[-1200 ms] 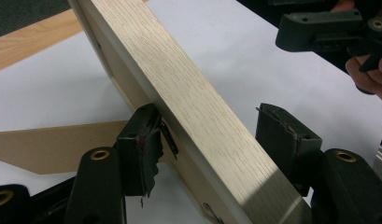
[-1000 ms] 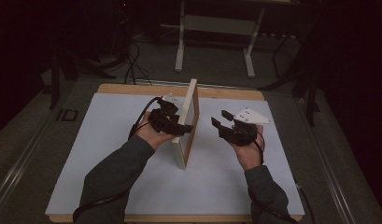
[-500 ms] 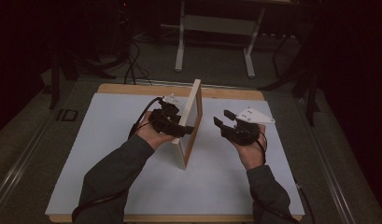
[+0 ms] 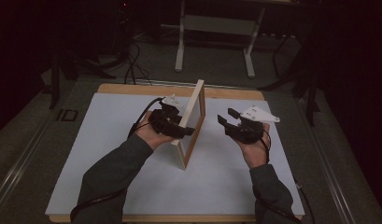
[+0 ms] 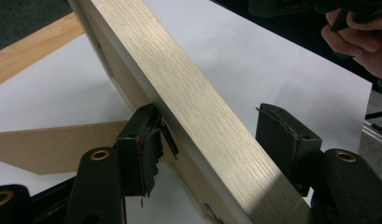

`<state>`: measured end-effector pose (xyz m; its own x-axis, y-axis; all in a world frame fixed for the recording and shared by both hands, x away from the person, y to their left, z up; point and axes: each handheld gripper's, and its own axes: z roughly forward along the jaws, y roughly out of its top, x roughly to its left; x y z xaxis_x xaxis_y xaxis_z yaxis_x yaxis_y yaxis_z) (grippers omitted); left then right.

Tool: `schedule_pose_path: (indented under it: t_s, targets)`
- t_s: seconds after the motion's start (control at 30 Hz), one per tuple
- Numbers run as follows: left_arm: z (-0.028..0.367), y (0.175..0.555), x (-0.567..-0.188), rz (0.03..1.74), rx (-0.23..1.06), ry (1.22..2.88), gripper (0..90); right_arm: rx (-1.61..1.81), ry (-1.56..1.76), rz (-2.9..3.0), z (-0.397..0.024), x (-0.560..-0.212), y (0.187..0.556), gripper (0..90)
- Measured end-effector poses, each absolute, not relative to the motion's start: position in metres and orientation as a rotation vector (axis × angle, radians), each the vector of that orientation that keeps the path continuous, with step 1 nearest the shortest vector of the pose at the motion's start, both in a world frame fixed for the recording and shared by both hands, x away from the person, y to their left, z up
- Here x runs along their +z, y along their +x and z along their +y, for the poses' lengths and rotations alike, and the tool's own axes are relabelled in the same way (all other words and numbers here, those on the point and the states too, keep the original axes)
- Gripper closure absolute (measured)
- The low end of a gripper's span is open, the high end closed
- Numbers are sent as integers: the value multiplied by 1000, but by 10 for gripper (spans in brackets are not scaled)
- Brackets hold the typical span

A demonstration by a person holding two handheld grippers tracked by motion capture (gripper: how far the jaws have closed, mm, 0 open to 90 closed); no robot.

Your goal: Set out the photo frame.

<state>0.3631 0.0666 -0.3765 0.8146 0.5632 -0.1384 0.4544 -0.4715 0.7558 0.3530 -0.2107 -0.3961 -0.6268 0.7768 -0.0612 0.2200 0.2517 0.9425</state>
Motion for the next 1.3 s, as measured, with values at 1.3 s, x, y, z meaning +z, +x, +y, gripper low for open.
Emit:
schedule_pose_path:
  t_s: [1.3]
  targets:
    - [60, 363, -374, 604, 151, 2194, 424, 1370, 924, 1993, -221, -392, 358, 488]
